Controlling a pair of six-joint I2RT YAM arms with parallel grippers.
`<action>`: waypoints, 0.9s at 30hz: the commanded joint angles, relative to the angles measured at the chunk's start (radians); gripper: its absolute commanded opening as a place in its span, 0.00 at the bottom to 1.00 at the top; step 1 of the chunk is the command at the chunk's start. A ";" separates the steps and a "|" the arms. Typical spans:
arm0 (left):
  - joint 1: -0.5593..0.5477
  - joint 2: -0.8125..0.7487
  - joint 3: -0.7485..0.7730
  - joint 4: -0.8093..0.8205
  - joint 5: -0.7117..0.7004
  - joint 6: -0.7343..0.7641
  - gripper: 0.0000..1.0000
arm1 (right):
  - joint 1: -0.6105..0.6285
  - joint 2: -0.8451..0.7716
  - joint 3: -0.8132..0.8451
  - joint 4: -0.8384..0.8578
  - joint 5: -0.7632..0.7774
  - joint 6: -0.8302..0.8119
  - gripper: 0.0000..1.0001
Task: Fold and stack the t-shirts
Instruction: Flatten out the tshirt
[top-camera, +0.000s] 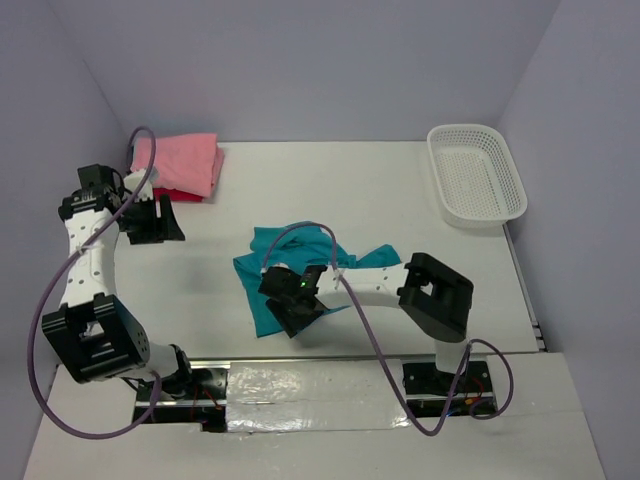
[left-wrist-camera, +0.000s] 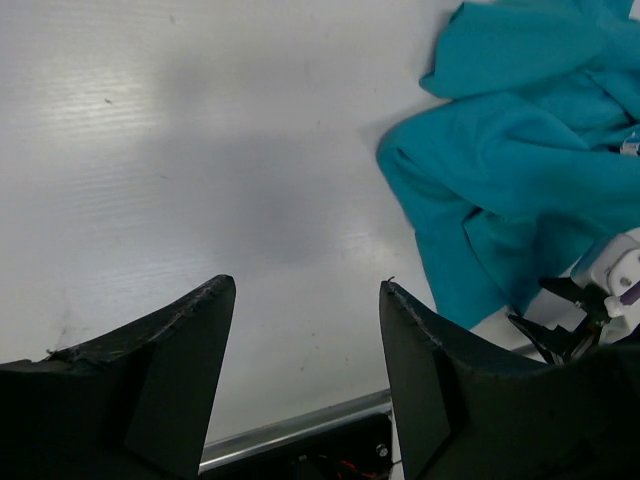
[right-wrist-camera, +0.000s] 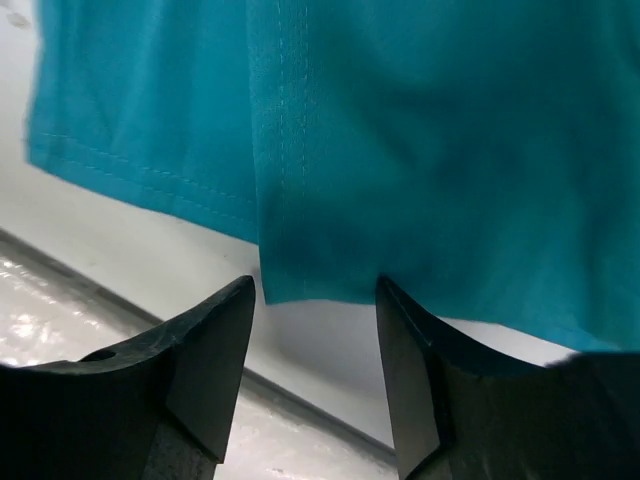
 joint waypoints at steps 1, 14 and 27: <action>-0.010 -0.076 -0.058 -0.033 0.059 -0.005 0.71 | -0.002 0.004 0.045 0.056 -0.020 -0.007 0.61; -0.057 -0.076 -0.090 -0.039 0.076 0.039 0.69 | -0.004 0.049 0.002 0.047 0.020 0.015 0.00; -0.372 0.147 -0.131 0.065 0.121 -0.183 0.71 | -0.303 -0.178 0.041 0.117 -0.286 0.007 0.00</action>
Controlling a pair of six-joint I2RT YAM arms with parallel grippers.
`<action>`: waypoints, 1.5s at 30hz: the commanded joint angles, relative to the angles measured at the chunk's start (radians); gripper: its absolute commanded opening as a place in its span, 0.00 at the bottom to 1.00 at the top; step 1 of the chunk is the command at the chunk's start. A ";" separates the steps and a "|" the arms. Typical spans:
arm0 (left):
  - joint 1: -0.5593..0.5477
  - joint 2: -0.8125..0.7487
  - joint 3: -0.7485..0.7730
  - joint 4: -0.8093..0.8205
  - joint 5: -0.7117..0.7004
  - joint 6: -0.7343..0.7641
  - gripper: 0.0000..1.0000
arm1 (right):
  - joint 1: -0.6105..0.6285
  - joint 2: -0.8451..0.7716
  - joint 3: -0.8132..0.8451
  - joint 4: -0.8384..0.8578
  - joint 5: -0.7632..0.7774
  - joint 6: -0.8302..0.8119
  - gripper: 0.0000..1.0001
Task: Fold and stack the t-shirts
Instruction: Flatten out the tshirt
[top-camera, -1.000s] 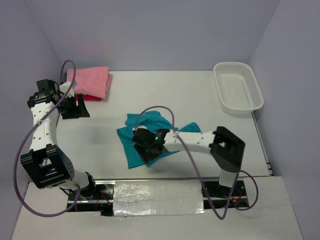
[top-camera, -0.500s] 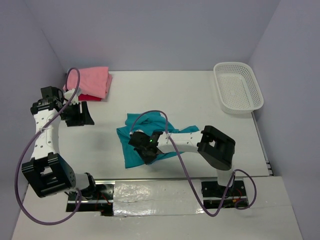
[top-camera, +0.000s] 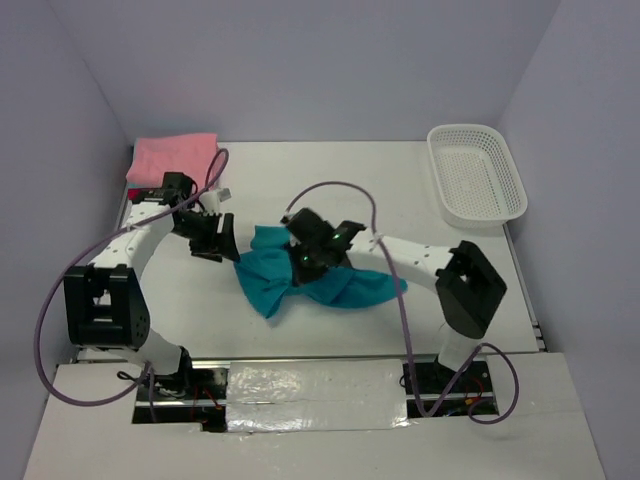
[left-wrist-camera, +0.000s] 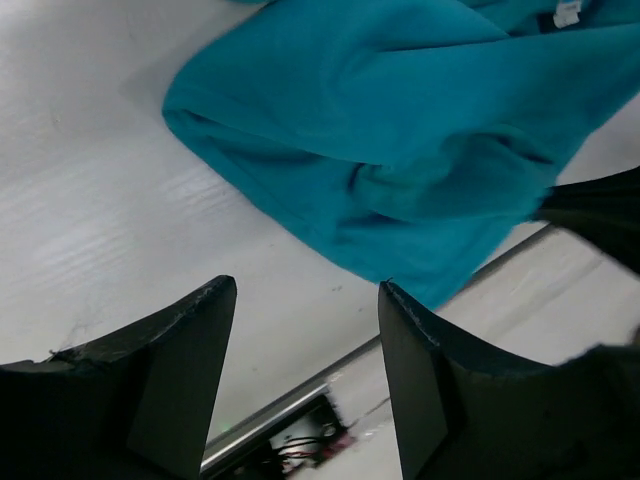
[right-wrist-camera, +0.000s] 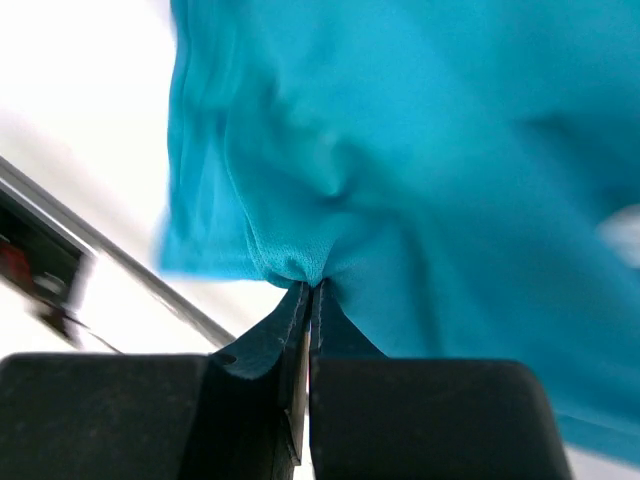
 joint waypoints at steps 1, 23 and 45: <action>0.009 0.051 -0.079 0.066 0.073 -0.153 0.71 | -0.151 -0.140 -0.054 0.105 -0.142 0.032 0.00; -0.222 0.163 -0.232 0.079 0.014 -0.557 0.84 | -0.403 -0.004 0.100 0.056 -0.170 0.029 0.00; -0.397 0.184 -0.395 0.265 -0.197 -0.611 0.58 | -0.416 -0.071 0.036 0.096 -0.184 0.015 0.00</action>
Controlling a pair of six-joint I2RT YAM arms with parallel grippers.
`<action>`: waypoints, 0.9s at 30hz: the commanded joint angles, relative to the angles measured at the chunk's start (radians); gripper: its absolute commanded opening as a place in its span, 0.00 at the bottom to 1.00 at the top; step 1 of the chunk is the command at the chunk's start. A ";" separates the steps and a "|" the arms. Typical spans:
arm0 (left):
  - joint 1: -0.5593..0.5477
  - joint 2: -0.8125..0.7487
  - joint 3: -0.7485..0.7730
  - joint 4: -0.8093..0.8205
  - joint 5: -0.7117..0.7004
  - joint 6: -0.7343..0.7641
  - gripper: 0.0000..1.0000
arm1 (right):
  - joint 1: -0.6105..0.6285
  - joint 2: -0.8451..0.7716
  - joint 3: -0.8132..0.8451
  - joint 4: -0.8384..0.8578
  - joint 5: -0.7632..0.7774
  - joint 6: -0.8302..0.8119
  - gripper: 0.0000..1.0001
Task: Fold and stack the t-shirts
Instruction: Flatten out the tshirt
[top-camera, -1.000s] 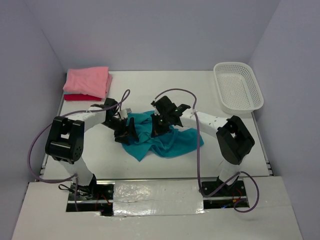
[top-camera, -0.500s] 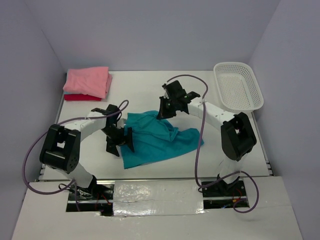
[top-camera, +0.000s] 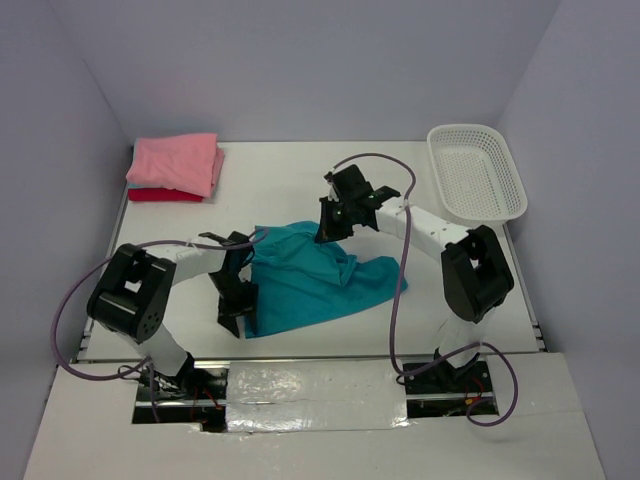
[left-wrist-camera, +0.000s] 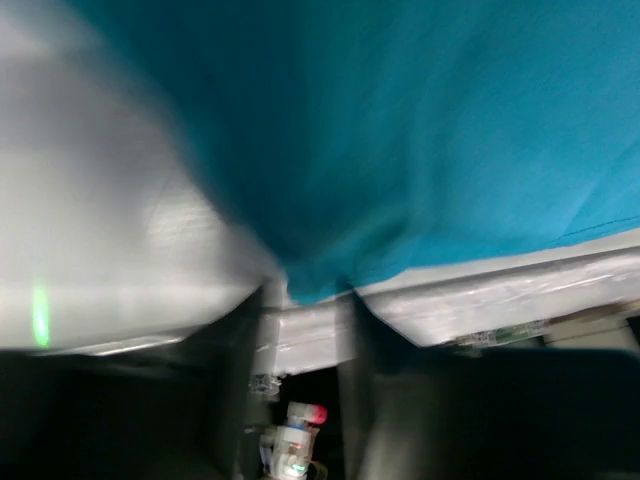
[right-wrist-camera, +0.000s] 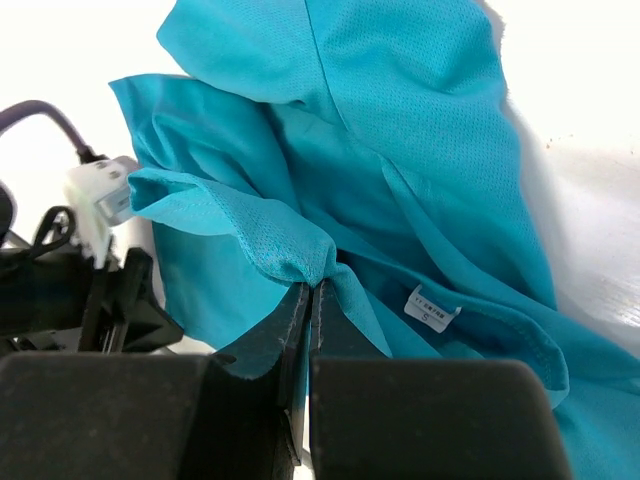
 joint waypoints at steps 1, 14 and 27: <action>-0.012 0.068 0.004 0.217 0.033 -0.018 0.37 | -0.010 -0.066 -0.004 0.011 0.006 -0.016 0.00; 0.181 0.085 0.178 0.196 0.015 0.193 0.00 | -0.167 -0.109 0.043 -0.029 -0.031 -0.081 0.00; 0.404 0.532 1.597 0.087 -0.260 0.775 0.00 | -0.569 0.222 1.286 -0.344 -0.060 -0.181 0.00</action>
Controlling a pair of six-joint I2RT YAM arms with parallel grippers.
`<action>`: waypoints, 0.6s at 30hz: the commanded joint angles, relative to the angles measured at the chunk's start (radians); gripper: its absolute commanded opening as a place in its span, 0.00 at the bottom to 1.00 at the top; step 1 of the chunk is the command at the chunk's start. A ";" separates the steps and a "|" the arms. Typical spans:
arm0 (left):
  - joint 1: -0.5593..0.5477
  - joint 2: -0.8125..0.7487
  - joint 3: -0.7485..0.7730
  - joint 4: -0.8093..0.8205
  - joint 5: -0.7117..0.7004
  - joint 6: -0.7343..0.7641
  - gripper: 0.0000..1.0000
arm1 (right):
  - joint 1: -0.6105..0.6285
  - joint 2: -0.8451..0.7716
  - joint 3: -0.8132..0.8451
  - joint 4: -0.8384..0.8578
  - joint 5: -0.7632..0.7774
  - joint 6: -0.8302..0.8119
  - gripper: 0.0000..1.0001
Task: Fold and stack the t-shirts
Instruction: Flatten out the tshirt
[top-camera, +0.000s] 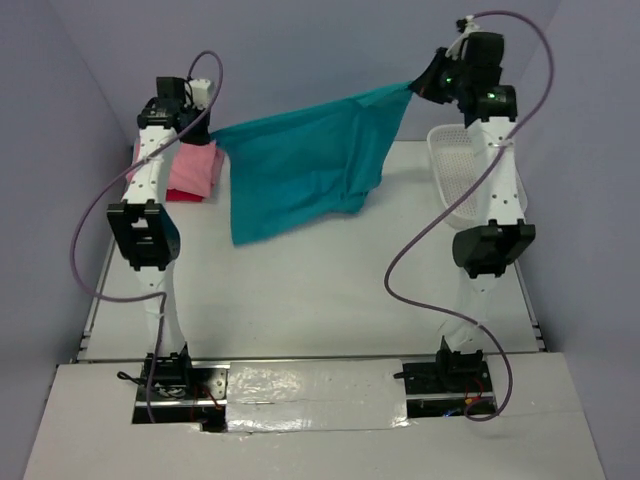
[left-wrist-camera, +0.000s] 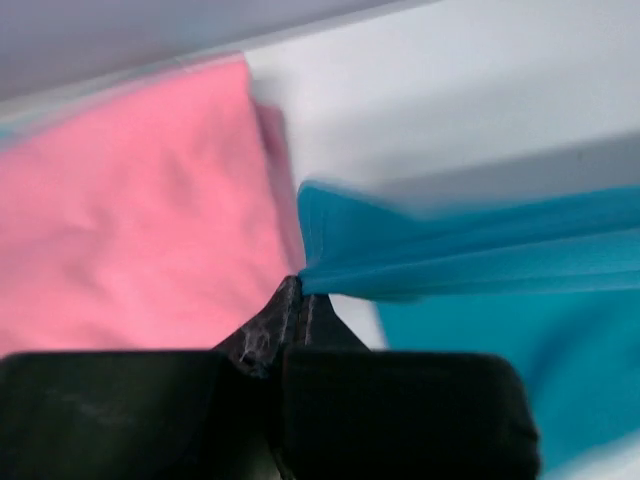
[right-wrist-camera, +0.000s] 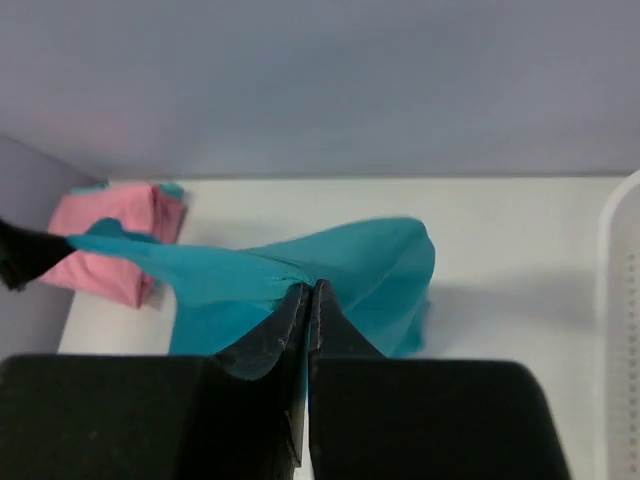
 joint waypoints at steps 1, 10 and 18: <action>-0.020 -0.292 -0.177 0.328 -0.144 0.183 0.00 | -0.057 -0.193 -0.094 0.057 -0.034 0.006 0.00; -0.031 -0.622 -0.387 0.555 -0.184 0.442 0.00 | -0.028 -0.568 -0.480 0.137 0.014 -0.202 0.00; -0.031 -0.914 -0.933 0.333 -0.106 0.692 0.00 | 0.167 -1.077 -1.374 0.275 0.147 -0.163 0.00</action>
